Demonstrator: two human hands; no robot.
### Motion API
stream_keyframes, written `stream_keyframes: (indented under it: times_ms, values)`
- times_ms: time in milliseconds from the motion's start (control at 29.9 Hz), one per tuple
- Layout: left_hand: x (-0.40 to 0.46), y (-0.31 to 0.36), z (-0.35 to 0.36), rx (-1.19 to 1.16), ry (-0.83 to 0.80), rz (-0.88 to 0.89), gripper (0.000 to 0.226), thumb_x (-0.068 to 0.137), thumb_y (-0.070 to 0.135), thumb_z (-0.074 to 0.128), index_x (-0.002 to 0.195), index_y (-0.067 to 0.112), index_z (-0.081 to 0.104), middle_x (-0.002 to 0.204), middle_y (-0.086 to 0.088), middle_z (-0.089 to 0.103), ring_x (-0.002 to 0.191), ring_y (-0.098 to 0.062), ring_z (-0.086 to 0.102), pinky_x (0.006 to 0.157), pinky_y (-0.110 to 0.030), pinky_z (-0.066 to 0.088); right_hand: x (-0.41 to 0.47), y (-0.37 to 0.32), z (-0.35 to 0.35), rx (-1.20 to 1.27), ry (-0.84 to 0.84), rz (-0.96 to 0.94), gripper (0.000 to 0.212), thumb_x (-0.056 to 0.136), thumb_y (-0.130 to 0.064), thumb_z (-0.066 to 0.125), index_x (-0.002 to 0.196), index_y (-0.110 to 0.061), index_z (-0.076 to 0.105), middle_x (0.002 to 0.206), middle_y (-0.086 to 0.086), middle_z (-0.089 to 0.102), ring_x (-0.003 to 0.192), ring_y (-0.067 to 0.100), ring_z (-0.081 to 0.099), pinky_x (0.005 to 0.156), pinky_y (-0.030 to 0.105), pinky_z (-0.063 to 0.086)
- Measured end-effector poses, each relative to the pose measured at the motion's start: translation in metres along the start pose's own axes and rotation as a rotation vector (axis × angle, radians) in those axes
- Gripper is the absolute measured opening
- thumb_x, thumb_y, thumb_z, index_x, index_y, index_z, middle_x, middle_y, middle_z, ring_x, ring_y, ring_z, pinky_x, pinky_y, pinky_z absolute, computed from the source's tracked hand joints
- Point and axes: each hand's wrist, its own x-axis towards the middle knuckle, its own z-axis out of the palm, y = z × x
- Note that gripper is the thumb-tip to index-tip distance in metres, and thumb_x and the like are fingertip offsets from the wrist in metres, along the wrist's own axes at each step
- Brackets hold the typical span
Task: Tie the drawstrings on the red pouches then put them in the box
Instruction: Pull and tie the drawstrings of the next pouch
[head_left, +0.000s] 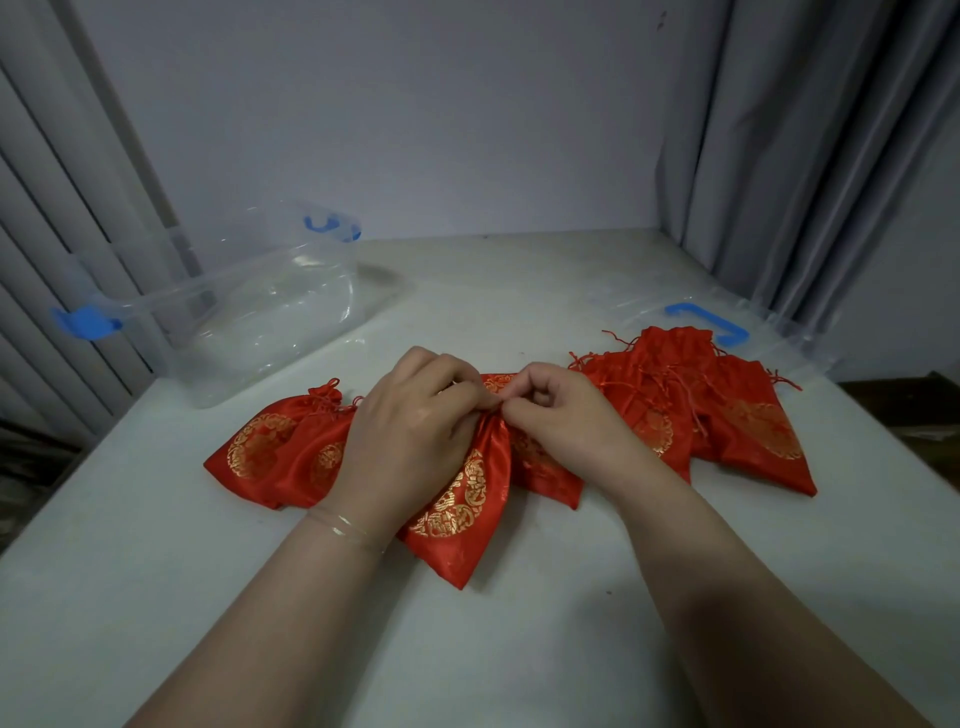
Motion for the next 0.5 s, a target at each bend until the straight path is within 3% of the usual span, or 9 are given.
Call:
stream_keyframes:
  times_ms: [67, 201, 268, 368, 502]
  values:
    - [0.0, 0.001, 0.0, -0.022, -0.013, -0.003, 0.01, 0.085, 0.011, 0.061, 0.084, 0.013, 0.071, 0.086, 0.002, 0.067, 0.082, -0.022, 0.056, 0.062, -0.038, 0.046, 0.0, 0.001, 0.003, -0.026, 0.045, -0.004, 0.006, 0.084, -0.007, 0.055, 0.08, -0.005, 0.059, 0.041, -0.011, 0.042, 0.038, 0.002, 0.035, 0.042, 0.018, 0.029]
    - [0.001, 0.003, -0.004, -0.06, -0.009, -0.023, 0.014, 0.08, 0.003, 0.059, 0.081, 0.012, 0.069, 0.084, 0.005, 0.067, 0.081, -0.021, 0.057, 0.066, -0.038, 0.046, 0.0, -0.001, 0.0, -0.184, 0.123, -0.082, 0.006, 0.083, -0.012, 0.055, 0.078, -0.009, 0.056, 0.037, -0.011, 0.04, 0.039, 0.004, 0.037, 0.044, 0.016, 0.028]
    - [0.002, 0.003, -0.008, -0.072, 0.006, -0.034, 0.014, 0.079, 0.0, 0.063, 0.08, 0.013, 0.069, 0.083, 0.006, 0.068, 0.081, -0.019, 0.057, 0.069, -0.035, 0.046, 0.001, -0.002, -0.003, -0.249, 0.144, -0.094, 0.006, 0.081, -0.014, 0.055, 0.076, -0.016, 0.056, 0.04, -0.012, 0.044, 0.043, 0.004, 0.041, 0.047, 0.021, 0.037]
    - [0.003, 0.001, -0.01, -0.071, 0.001, -0.026, 0.015, 0.078, -0.001, 0.064, 0.08, 0.014, 0.069, 0.083, 0.007, 0.068, 0.08, -0.019, 0.057, 0.069, -0.036, 0.045, 0.001, -0.001, -0.003, -0.259, 0.159, -0.095, 0.01, 0.079, -0.016, 0.056, 0.072, -0.022, 0.054, 0.049, -0.008, 0.047, 0.051, 0.011, 0.048, 0.057, 0.037, 0.051]
    - [0.002, -0.005, -0.01, -0.007, -0.062, -0.006, 0.007, 0.085, 0.015, 0.063, 0.083, 0.019, 0.07, 0.082, 0.008, 0.067, 0.079, -0.021, 0.057, 0.066, -0.04, 0.044, 0.004, -0.001, -0.003, -0.099, 0.145, -0.004, 0.012, 0.085, -0.01, 0.055, 0.073, -0.014, 0.055, 0.053, -0.004, 0.041, 0.045, 0.006, 0.038, 0.046, 0.024, 0.033]
